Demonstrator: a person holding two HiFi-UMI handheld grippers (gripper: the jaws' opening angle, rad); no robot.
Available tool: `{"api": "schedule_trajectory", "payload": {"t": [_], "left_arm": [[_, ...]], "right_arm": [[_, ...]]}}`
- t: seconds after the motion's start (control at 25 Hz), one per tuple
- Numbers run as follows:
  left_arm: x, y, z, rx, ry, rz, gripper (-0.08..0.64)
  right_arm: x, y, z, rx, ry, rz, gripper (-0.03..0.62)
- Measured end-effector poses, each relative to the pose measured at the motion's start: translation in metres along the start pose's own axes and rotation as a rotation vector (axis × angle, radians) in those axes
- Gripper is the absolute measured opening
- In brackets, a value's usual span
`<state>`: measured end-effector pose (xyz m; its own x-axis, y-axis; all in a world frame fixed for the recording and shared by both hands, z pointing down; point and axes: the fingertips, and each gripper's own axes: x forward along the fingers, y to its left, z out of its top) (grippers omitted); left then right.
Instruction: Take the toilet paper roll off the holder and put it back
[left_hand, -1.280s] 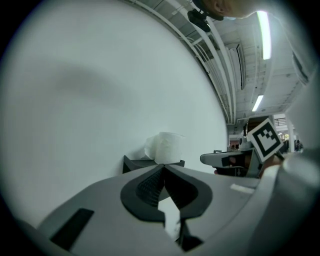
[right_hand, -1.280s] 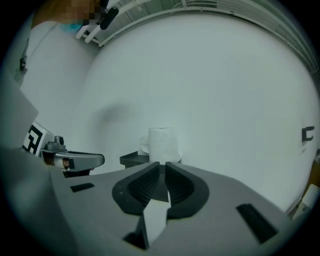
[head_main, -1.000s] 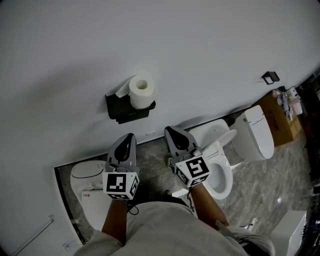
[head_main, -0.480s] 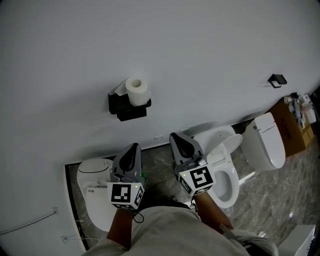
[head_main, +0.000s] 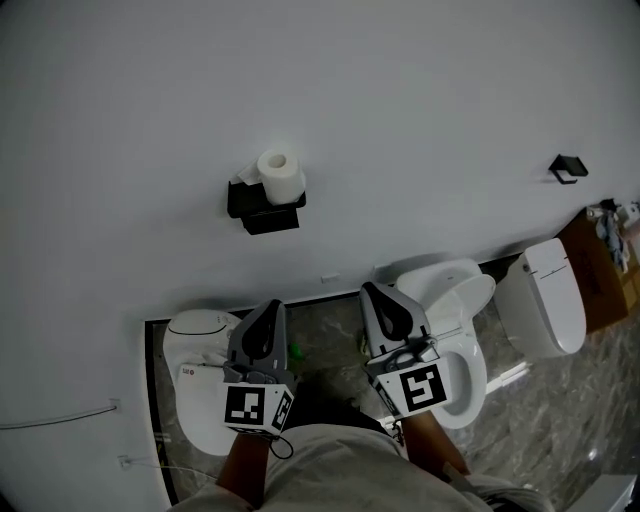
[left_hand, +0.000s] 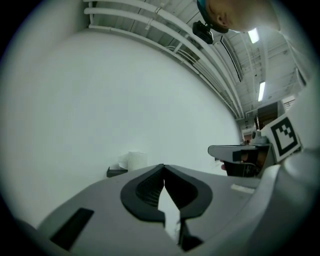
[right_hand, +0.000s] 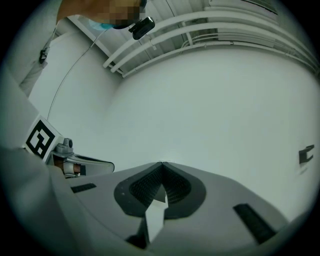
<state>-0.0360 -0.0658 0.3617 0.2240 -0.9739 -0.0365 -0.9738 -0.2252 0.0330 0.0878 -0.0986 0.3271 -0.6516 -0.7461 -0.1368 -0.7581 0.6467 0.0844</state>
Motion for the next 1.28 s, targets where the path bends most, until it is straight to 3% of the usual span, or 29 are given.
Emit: {"api": "schedule_trajectory", "payload": {"t": [0.28, 1.28], "left_arm": [[-0.007, 0.001, 0.007, 0.022, 0.002, 0.040, 0.011], [0.002, 0.003, 0.005, 0.043, 0.032, -0.031, 0.011]], "right_arm": [[-0.018, -0.011, -0.004, 0.024, 0.021, -0.014, 0.005], [-0.003, -0.015, -0.006, 0.016, 0.022, -0.058, 0.005]]}}
